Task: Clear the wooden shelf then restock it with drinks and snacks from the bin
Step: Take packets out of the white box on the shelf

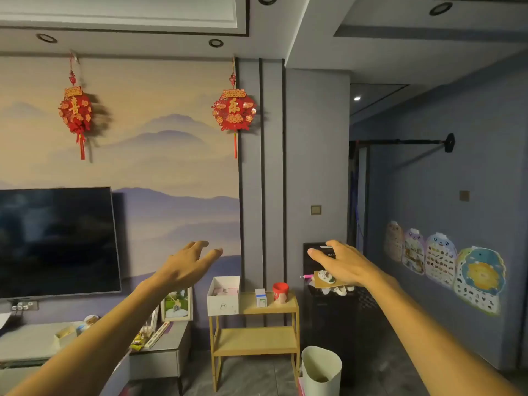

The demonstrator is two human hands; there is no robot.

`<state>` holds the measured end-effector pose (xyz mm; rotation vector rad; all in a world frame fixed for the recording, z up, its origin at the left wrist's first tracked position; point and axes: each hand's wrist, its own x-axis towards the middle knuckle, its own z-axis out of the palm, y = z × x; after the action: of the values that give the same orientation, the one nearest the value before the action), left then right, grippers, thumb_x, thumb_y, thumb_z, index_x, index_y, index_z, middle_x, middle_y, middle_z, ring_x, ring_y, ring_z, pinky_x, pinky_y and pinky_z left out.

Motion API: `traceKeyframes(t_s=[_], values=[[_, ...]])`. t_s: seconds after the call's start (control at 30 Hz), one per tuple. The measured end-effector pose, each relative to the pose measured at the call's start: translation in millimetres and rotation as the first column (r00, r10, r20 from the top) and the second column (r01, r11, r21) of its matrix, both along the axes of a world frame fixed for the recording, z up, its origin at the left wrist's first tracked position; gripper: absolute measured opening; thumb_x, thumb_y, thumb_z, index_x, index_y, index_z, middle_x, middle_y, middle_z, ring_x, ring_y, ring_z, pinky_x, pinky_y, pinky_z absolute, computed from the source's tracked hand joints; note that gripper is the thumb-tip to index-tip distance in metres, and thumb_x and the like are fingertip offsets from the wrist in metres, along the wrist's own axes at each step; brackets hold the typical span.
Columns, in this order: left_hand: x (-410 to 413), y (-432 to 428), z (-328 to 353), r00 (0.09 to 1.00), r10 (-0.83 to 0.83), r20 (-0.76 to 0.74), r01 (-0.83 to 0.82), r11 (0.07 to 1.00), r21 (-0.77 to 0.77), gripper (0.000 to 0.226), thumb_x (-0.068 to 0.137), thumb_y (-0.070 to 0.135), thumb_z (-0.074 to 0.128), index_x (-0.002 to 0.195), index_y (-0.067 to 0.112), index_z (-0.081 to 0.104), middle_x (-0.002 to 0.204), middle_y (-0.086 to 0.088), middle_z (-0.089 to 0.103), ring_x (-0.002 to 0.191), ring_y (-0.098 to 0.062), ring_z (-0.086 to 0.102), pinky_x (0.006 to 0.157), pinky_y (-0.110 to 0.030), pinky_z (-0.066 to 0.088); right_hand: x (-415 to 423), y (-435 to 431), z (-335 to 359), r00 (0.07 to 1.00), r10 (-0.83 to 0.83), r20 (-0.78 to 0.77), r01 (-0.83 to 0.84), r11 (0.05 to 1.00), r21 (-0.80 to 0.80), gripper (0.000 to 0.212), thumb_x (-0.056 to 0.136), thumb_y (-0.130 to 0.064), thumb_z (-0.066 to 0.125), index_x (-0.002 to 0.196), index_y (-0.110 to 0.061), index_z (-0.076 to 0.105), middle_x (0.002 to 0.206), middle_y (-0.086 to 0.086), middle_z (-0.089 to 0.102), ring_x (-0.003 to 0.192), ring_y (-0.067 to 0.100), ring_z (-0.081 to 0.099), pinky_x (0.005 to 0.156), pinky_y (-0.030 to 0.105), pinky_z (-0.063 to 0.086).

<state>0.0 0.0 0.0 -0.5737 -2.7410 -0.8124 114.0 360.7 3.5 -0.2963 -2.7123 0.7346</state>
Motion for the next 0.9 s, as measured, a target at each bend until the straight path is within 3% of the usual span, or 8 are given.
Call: traceKeyframes(t_s=[0.2, 0.53, 0.67, 0.9], values=[[0.8, 19.3, -9.5, 1.0, 0.011, 0.006, -0.011, 1.0, -0.017, 0.108, 0.077, 0.09, 0.024, 0.158, 0.021, 0.038, 0.167, -0.007, 0.037, 0.144, -0.032, 0.048, 0.117, -0.053, 0.04, -10.9, 20.5, -11.4, 1.0, -0.016, 0.019, 0.016, 1.0, -0.011, 0.09, 0.094, -0.081, 0.046, 0.162, -0.022, 0.037, 0.163, 0.007, 0.046, 0.143, 0.032, 0.051, 0.11, 0.058, 0.051], [-24.1, 56.0, -34.0, 0.998, 0.058, 0.008, -0.057, 0.997, -0.053, 0.1, 0.082, 0.087, 0.027, 0.158, 0.023, 0.037, 0.167, -0.006, 0.036, 0.144, -0.034, 0.048, 0.117, -0.06, 0.04, -47.1, 54.6, -33.7, 0.999, 0.015, 0.036, -0.015, 1.0, 0.016, 0.091, 0.098, -0.076, 0.047, 0.167, -0.02, 0.028, 0.17, 0.01, 0.034, 0.152, 0.035, 0.041, 0.117, 0.058, 0.043], [-52.4, 63.4, -43.3, 0.996, 0.086, 0.012, -0.085, 0.994, -0.063, 0.098, 0.083, 0.086, 0.027, 0.158, 0.024, 0.038, 0.167, -0.006, 0.037, 0.145, -0.035, 0.046, 0.119, -0.06, 0.038, -81.7, 54.3, -45.2, 0.997, 0.046, 0.069, -0.049, 0.998, 0.034, 0.091, 0.098, -0.076, 0.046, 0.167, -0.021, 0.026, 0.173, 0.009, 0.028, 0.155, 0.034, 0.037, 0.118, 0.058, 0.04], [-141.1, 60.5, -66.7, 0.993, 0.114, 0.029, -0.112, 0.992, -0.062, 0.098, 0.083, 0.086, 0.026, 0.158, 0.024, 0.037, 0.167, -0.005, 0.037, 0.145, -0.033, 0.046, 0.118, -0.059, 0.04, -188.3, 36.9, -62.9, 0.994, 0.075, 0.079, -0.084, 0.991, 0.106, 0.089, 0.098, -0.076, 0.046, 0.165, -0.021, 0.029, 0.168, 0.01, 0.037, 0.147, 0.034, 0.047, 0.11, 0.053, 0.048]])
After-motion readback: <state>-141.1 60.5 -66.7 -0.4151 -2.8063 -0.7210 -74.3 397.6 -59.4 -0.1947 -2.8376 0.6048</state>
